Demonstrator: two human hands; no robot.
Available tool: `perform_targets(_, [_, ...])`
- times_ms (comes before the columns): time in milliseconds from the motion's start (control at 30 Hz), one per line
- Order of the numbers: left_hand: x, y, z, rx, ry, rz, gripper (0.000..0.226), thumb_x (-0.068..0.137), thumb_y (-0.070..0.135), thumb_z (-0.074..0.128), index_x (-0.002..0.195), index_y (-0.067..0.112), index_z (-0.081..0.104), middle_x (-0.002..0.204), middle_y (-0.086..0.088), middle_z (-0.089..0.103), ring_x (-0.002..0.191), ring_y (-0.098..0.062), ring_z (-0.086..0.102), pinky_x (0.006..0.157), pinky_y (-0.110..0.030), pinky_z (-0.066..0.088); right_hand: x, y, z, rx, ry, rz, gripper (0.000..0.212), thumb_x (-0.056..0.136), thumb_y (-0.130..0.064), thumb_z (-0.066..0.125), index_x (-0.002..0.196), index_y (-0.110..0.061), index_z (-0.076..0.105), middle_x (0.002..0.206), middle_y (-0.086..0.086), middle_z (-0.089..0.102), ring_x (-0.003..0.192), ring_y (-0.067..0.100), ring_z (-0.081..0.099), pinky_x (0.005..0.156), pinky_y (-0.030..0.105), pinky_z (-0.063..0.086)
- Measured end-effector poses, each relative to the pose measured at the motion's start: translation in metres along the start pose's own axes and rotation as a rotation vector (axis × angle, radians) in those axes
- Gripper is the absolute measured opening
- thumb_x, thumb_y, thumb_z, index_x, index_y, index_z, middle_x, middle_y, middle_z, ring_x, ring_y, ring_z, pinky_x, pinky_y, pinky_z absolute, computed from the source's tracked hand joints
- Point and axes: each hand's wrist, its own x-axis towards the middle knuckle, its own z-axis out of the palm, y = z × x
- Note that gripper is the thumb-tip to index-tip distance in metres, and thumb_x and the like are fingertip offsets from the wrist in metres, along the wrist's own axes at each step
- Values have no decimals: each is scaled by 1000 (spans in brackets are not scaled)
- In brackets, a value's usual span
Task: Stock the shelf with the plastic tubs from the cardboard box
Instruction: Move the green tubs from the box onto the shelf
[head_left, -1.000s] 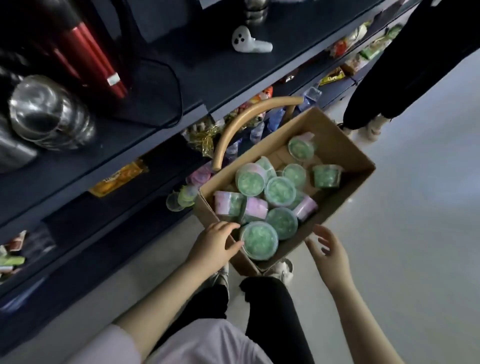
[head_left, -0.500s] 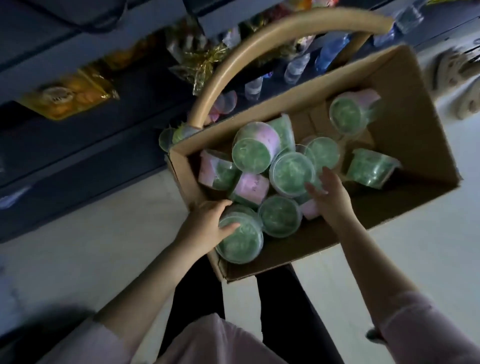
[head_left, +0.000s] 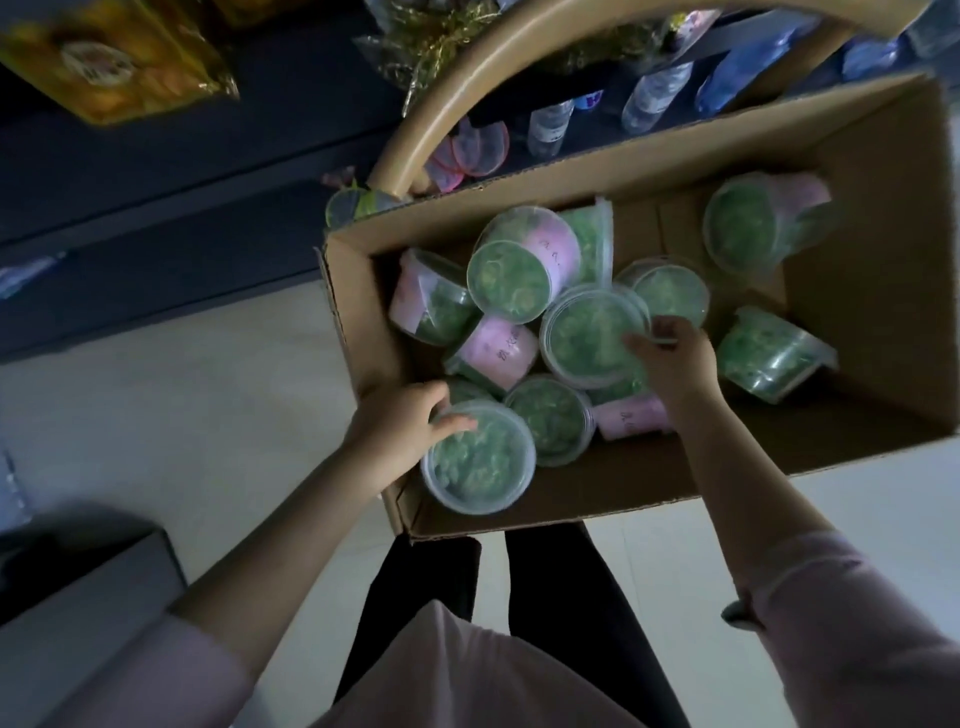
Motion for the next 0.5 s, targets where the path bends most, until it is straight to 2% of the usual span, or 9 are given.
perform_targets(100, [-5,2,10,-251,-4,-112,44,87,46,61,70,9,45,55,1,42,52,-15,42,53,-29,31,-3,0,-2,88,-9,-6,33,78,-32,76,104,-18,60,105,5,67,96,25,64,87,42,53])
perform_targets(167, [-13,4,14,-326,46,-141,43,90,42,59,67,10,42,54,2,38,50,-11,38,51,-26,28,-9,-1,-4,89,7,-27,34,77,-31,77,103,-14,63,100,7,70,93,28,67,87,46,54])
perform_targets(233, [-22,4,13,-375,105,-158,44,90,43,59,68,7,45,54,3,37,49,-9,38,49,-21,28,-19,-3,-8,78,55,-49,32,77,-32,77,102,-16,65,97,6,71,90,26,68,87,44,54])
perform_targets(300, [-34,5,7,-406,184,-156,45,89,43,60,66,7,46,51,6,37,47,-6,38,49,-19,30,-39,-7,-16,137,107,-65,30,79,-33,76,101,-16,66,91,4,72,80,14,69,76,31,56])
perform_targets(367, [-51,6,-5,-457,246,-147,44,89,41,61,63,10,43,49,7,35,46,-6,38,48,-18,30,-67,-13,-25,261,140,-82,29,79,-30,75,100,-11,68,80,-2,70,62,0,64,58,15,50])
perform_targets(400, [-62,7,-12,-481,264,-139,45,89,42,60,63,8,43,50,7,34,46,-6,37,48,-18,29,-83,-18,-29,337,148,-90,28,80,-28,75,99,-9,68,76,-4,69,59,-1,62,53,12,47])
perform_targets(467, [-88,6,-27,-521,302,-125,46,90,43,57,67,4,46,54,1,38,49,-10,37,49,-20,28,-119,-30,-37,466,160,-107,24,79,-26,76,95,-8,69,74,-3,68,67,6,63,57,16,50])
perform_targets(500, [-103,4,-36,-547,324,-114,45,90,44,56,70,4,49,57,-4,45,52,-15,43,51,-20,29,-139,-39,-40,512,173,-119,22,79,-26,76,91,-9,69,74,-1,69,69,10,63,61,21,51])
